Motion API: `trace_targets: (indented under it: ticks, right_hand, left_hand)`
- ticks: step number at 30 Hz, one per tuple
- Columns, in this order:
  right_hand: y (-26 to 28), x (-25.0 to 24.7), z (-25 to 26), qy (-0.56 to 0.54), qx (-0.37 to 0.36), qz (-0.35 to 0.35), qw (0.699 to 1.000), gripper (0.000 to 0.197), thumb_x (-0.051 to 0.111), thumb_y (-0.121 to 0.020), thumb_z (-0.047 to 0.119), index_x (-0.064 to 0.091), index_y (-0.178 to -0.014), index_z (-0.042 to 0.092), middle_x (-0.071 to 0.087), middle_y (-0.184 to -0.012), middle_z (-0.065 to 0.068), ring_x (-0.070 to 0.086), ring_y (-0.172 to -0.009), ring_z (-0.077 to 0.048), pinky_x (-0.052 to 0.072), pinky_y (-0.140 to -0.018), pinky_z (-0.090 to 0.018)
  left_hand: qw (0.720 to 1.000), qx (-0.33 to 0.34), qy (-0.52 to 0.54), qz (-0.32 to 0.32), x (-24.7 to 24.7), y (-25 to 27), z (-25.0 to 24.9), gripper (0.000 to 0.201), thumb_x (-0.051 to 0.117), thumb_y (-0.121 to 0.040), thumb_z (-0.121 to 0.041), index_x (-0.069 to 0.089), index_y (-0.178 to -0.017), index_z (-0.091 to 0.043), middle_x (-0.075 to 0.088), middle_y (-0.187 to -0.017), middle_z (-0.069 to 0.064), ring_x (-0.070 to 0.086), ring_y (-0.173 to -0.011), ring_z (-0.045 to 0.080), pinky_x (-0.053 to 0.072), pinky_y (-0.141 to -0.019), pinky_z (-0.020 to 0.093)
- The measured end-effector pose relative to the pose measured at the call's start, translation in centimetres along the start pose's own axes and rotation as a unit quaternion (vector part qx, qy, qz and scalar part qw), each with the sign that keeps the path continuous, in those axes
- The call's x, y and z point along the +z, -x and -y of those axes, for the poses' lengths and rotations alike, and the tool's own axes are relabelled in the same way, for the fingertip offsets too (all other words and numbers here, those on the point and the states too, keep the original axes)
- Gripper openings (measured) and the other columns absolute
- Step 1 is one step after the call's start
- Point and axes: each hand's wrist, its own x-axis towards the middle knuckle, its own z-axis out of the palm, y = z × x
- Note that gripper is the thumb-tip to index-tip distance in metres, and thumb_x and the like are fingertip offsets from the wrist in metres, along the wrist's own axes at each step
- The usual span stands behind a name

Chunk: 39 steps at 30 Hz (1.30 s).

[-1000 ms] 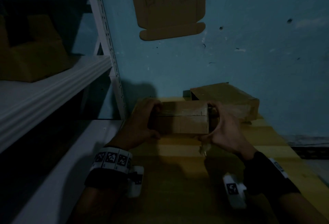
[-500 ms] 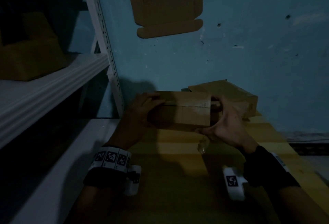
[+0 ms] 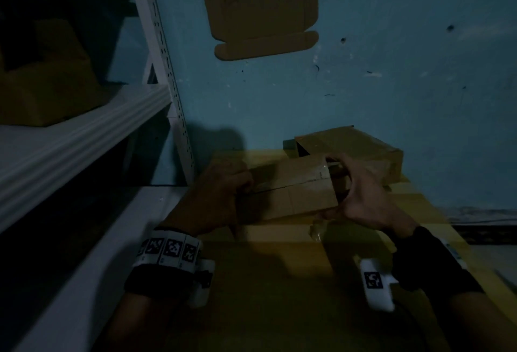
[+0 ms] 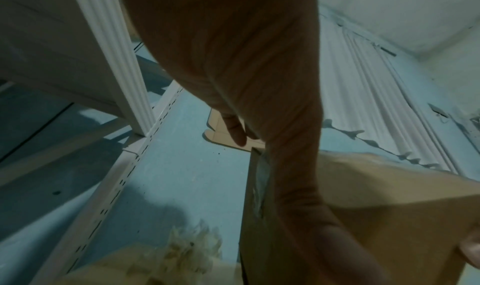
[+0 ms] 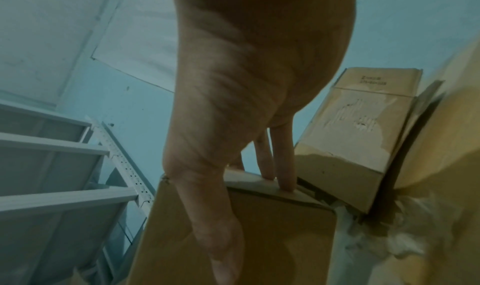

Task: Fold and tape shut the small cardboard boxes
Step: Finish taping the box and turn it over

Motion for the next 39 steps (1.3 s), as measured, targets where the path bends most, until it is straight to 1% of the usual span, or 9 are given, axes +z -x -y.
trace_targets:
  ticks: [6, 13, 16, 20, 24, 29, 32, 36, 39]
  right_hand:
    - [0.0, -0.3, 0.4, -0.009, -0.011, 0.016, 1.0, 0.111, 0.101, -0.05, 0.025, 0.043, -0.144, 0.031, 0.055, -0.136, 0.022, 0.051, -0.125, 0.009, 0.05, -0.1, -0.03]
    - [0.0, -0.3, 0.8, -0.03, -0.009, 0.004, 1.0, 0.105, 0.1, -0.052, 0.008, 0.042, -0.132, 0.043, 0.051, -0.13, 0.025, 0.049, -0.113, 0.023, 0.051, -0.082, -0.01]
    - [0.2, -0.2, 0.5, -0.017, 0.02, -0.027, 0.999, 0.107, 0.102, -0.049, 0.017, 0.041, -0.136, 0.035, 0.049, -0.123, 0.031, 0.045, -0.109, 0.029, 0.043, -0.089, -0.015]
    - [0.4, 0.3, 0.4, 0.0, 0.014, -0.029, 0.999, 0.108, 0.102, -0.049, 0.018, 0.04, -0.136, 0.034, 0.05, -0.122, 0.032, 0.045, -0.111, 0.03, 0.043, -0.085, -0.005]
    - [0.1, 1.2, 0.7, -0.04, 0.016, -0.013, 0.999, 0.11, 0.103, -0.047, 0.022, 0.043, -0.139, 0.031, 0.056, -0.132, 0.021, 0.052, -0.12, 0.015, 0.049, -0.092, -0.013]
    - [-0.2, 1.9, 1.9, -0.067, 0.003, -0.037, 0.997, 0.104, 0.1, -0.051, 0.011, 0.039, -0.133, 0.03, 0.049, -0.122, 0.026, 0.046, -0.106, 0.031, 0.041, -0.083, 0.004]
    - [-0.3, 2.3, 2.3, -0.051, -0.002, -0.048, 0.998, 0.103, 0.1, -0.052, 0.017, 0.038, -0.132, 0.033, 0.048, -0.122, 0.028, 0.046, -0.107, 0.029, 0.04, -0.085, 0.004]
    - [-0.5, 2.5, 2.6, -0.042, 0.009, -0.06, 0.997, 0.105, 0.101, -0.05, 0.024, 0.036, -0.133, 0.036, 0.049, -0.121, 0.03, 0.049, -0.111, 0.022, 0.049, -0.088, -0.009]
    - [-0.5, 2.3, 2.5, -0.037, 0.001, -0.069, 0.997, 0.106, 0.101, -0.049, 0.022, 0.037, -0.133, 0.034, 0.048, -0.12, 0.03, 0.047, -0.107, 0.029, 0.043, -0.085, 0.002]
  left_hand:
    - [0.999, 0.019, 0.013, 0.032, -0.6, 0.2, -0.6, 0.033, 0.07, -0.049, -0.023, 0.04, -0.063, -0.026, 0.048, -0.074, -0.007, 0.047, -0.067, 0.016, 0.034, -0.057, 0.032]
    - [0.99, -0.079, 0.119, -0.007, 1.0, 0.8, -0.1, 0.057, 0.089, -0.041, -0.007, 0.05, -0.075, -0.029, 0.051, -0.087, -0.008, 0.051, -0.078, 0.015, 0.047, -0.064, 0.036]
    - [0.976, -0.132, 0.169, -0.035, 0.4, 0.8, 0.2, 0.075, 0.099, -0.038, -0.025, 0.06, -0.102, -0.025, 0.053, -0.108, -0.011, 0.05, -0.098, 0.004, 0.045, -0.078, 0.02]
    - [0.94, -0.199, 0.277, -0.026, -0.3, 0.4, -0.2, 0.054, 0.086, -0.059, -0.052, 0.063, -0.1, -0.024, 0.058, -0.11, -0.005, 0.056, -0.104, 0.006, 0.046, -0.09, 0.017]
    - [0.941, -0.216, 0.207, -0.155, 0.8, -0.3, -0.7, 0.021, 0.078, -0.078, -0.008, 0.057, -0.079, -0.013, 0.055, -0.084, 0.0, 0.054, -0.079, 0.003, 0.044, -0.073, 0.02]
    - [0.92, -0.223, 0.078, -0.311, 0.9, -1.4, -1.1, 0.023, 0.08, -0.079, -0.01, 0.058, -0.072, -0.008, 0.054, -0.075, -0.001, 0.046, -0.07, 0.0, 0.036, -0.068, 0.005]
    - [0.888, -0.282, 0.036, -0.362, 0.6, -1.9, -1.9, 0.027, 0.081, -0.08, -0.021, 0.057, -0.078, -0.009, 0.057, -0.081, 0.007, 0.052, -0.073, 0.015, 0.034, -0.063, 0.012]
    - [0.885, -0.327, -0.005, -0.332, 0.5, -2.3, -2.0, 0.048, 0.07, -0.086, -0.042, 0.051, -0.112, -0.006, 0.049, -0.121, 0.018, 0.052, -0.104, 0.026, 0.042, -0.078, 0.029]
    - [0.902, -0.337, 0.04, -0.268, 1.0, -2.7, -1.9, 0.041, 0.059, -0.097, -0.035, 0.055, -0.118, 0.0, 0.062, -0.108, 0.019, 0.06, -0.096, 0.031, 0.038, -0.071, 0.028]
